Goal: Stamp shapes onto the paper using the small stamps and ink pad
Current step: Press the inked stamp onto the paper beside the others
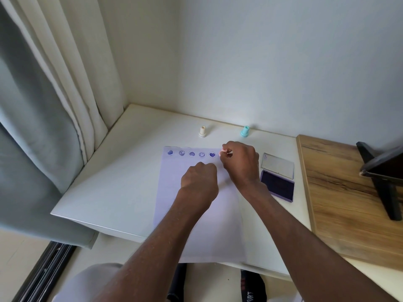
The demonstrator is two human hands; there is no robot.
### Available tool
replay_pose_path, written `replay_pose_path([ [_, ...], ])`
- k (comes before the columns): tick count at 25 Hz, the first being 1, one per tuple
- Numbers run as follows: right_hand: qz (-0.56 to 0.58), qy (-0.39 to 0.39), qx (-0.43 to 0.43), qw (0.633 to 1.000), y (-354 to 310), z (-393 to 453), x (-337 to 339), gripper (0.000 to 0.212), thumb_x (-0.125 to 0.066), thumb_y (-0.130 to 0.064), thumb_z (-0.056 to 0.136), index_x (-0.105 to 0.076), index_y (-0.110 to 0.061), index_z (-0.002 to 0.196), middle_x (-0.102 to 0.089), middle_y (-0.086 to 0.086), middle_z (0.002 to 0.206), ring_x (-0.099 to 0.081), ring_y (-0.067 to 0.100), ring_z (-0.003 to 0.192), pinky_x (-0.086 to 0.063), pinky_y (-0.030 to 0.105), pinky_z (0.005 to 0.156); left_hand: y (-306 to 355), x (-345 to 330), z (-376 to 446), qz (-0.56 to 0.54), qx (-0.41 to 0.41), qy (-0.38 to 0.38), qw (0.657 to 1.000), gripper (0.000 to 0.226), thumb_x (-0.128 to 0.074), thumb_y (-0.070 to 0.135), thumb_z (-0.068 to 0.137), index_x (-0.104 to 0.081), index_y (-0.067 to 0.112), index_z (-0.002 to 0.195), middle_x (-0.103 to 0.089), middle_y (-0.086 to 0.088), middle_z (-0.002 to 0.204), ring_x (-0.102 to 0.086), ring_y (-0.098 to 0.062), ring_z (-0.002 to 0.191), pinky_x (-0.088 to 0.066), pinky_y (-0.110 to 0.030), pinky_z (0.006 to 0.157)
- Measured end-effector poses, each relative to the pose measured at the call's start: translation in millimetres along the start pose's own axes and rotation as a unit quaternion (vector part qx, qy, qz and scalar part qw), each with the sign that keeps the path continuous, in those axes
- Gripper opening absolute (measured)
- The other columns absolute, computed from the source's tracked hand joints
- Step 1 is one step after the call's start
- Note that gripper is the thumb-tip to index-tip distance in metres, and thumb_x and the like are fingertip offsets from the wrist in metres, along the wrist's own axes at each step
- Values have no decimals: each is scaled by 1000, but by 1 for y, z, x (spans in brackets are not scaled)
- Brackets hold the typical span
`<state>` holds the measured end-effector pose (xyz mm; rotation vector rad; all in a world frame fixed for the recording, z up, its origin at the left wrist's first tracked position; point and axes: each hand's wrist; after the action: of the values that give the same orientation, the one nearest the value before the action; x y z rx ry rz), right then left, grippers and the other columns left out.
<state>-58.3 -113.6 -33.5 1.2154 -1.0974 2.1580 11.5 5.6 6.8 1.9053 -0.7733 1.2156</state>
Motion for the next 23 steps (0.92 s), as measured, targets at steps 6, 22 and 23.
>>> replay_pose_path([
  [6,-57,1,-10,998,1,6,-3,13,-69,-18,91,-80,-18,98,-78,5,90,-62,30,87,-39,37,74,2,-1,0,8,2,2,1000,29,-64,13,92,-59,9,121,-61,-14,120,-62,-34,114,-39,-32,74],
  [22,402,47,-394,825,-3,-5,36,20,-89,-28,71,-78,-19,84,-78,-7,83,-72,21,83,-56,32,74,3,14,3,-22,6,-16,1000,49,-77,17,84,-60,13,130,-62,-12,126,-61,-33,116,-49,-36,86],
  [23,470,44,-425,772,-4,-6,45,21,-90,-23,70,-77,-17,84,-78,-4,83,-71,21,79,-51,28,65,4,16,4,-35,9,-12,999,49,-79,19,83,-62,14,129,-62,-12,125,-62,-33,115,-51,-36,88],
])
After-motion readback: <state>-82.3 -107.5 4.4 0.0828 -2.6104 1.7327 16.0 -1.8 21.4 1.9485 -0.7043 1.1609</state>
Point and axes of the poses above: each hand's wrist, its own z-axis towards the middle knuckle, its own x-axis out of the back of the hand, y = z × x
